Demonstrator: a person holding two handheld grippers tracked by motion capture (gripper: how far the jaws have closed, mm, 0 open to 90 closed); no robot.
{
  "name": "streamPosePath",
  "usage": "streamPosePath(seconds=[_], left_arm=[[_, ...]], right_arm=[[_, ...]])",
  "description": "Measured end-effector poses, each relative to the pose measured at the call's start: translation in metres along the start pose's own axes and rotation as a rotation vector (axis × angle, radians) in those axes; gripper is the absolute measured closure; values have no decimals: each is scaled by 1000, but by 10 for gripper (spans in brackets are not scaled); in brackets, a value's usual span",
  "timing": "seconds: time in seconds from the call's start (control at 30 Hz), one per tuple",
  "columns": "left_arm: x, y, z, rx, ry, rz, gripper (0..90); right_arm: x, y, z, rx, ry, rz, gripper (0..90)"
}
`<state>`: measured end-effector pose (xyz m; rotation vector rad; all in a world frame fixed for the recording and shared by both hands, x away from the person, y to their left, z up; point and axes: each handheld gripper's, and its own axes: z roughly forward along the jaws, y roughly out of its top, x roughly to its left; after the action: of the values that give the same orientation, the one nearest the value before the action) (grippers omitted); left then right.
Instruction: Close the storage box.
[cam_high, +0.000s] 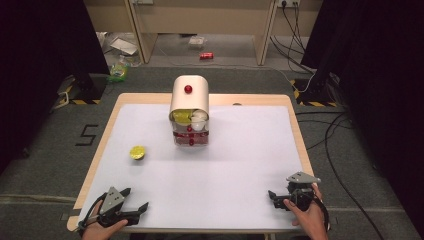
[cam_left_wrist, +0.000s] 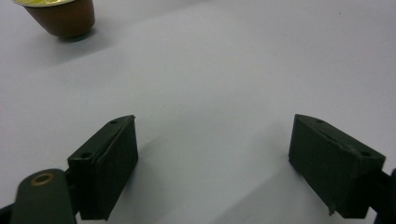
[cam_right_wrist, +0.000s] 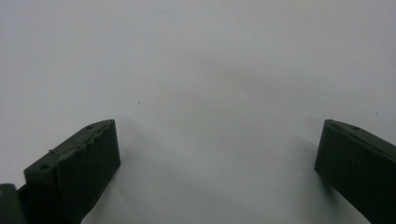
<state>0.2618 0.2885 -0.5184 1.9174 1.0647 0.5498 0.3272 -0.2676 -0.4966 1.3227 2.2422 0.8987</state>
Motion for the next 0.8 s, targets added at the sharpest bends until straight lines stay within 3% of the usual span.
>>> streamPosePath(seconds=[0.8], left_arm=[[-1,-4,0,-22,6,-9,147]], right_arm=[[0,0,0,-1,-1,-1,3]])
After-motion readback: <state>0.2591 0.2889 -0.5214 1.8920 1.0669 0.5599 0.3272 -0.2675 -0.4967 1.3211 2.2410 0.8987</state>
